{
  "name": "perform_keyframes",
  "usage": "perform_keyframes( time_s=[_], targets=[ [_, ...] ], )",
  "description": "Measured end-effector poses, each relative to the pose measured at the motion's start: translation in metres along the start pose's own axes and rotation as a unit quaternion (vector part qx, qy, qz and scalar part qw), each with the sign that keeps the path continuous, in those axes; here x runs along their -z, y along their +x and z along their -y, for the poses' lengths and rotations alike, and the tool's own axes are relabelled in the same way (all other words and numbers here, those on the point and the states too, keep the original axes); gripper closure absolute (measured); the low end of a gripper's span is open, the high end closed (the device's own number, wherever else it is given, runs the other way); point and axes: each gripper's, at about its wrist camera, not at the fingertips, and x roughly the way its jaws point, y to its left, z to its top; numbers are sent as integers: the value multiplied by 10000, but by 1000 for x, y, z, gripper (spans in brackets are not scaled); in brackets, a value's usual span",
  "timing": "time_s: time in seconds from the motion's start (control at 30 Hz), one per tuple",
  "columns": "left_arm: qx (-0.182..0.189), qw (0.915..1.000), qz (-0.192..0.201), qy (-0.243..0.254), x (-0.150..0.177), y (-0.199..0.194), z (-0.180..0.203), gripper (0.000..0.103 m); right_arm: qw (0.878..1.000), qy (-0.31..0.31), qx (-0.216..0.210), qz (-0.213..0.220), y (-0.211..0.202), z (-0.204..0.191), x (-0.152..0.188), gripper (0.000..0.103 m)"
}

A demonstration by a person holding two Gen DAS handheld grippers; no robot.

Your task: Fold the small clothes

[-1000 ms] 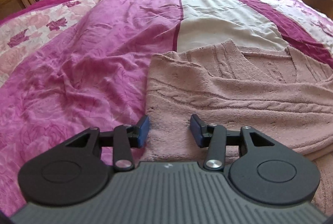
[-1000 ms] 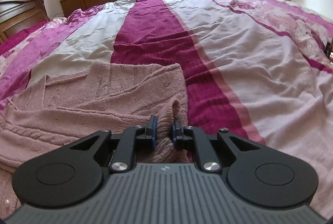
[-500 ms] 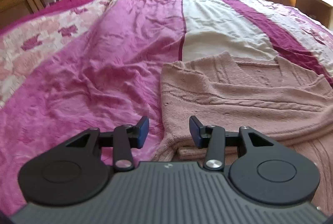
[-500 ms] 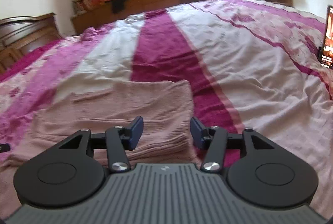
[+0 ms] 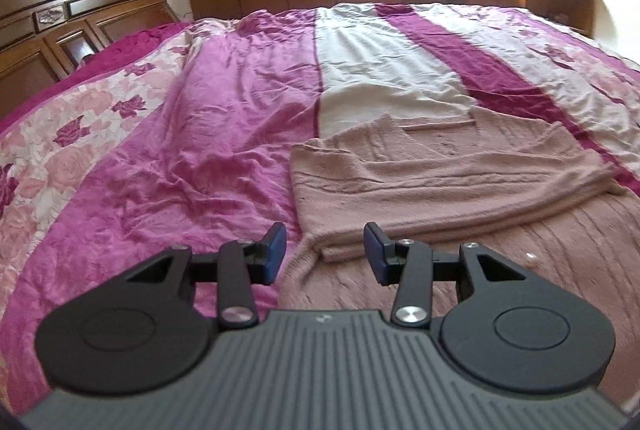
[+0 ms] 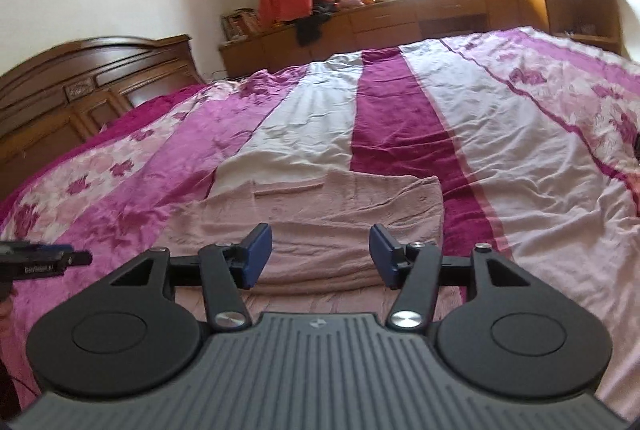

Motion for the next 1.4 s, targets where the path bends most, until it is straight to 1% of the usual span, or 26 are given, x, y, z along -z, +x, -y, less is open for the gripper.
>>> perform_keyframes(
  time_s=[0.1, 0.2, 0.3, 0.37, 0.53, 0.67, 0.77, 0.83, 0.93, 1.03, 1.17, 1.23, 1.3, 1.33, 1.4],
  targets=[
    [90, 9999, 18, 106, 8, -12, 7, 58, 9998, -203, -71, -49, -16, -11, 12, 27],
    [208, 9996, 2, 170, 19, -23, 13, 58, 9990, -390, -153, -170, -29, -19, 26, 24],
    [280, 9994, -109, 158, 31, -29, 15, 58, 9984, -436, -152, -332, -37, -20, 42, 23],
    [265, 9993, -208, 163, 40, -32, 14, 58, 9980, -381, -112, -485, -40, -17, 53, 22],
    [142, 9987, -489, 62, 59, -30, 1, 58, 9955, -376, 180, -847, -41, -1, 77, 22],
    [130, 9967, -778, -211, 69, -23, -16, 58, 9930, -314, 389, -1073, -43, 15, 88, 22],
    [318, 9928, -1040, -496, 77, -16, -29, 57, 9901, -264, 568, -1256, -44, 28, 93, 22],
    [372, 9901, -1214, -598, 82, -12, -34, 51, 9882, -221, 673, -1355, -46, 36, 96, 22],
    [237, 9889, -1345, -580, 88, -9, -36, 51, 9859, -160, 785, -1470, -46, 45, 99, 22],
    [218, 9875, -1445, -596, 96, -7, -40, 51, 9831, -115, 864, -1607, -47, 52, 103, 22],
    [228, 9862, -1472, -726, 103, -6, -45, 51, 9806, 12, 791, -1794, -46, 58, 110, 21],
    [170, 9864, -1446, -767, 103, -8, -47, 50, 9788, -7, 695, -1924, -42, 58, 113, 21],
    [122, 9865, -1433, -781, 103, -10, -50, 51, 9761, -88, 606, -2084, -38, 54, 116, 20],
    [138, 9868, -1422, -767, 103, -11, -51, 51, 9748, -129, 527, -2164, -35, 52, 117, 20],
    [224, 9862, -1475, -716, 105, -12, -52, 52, 9714, -117, 220, -2363, -31, 51, 117, 20]
  ],
)
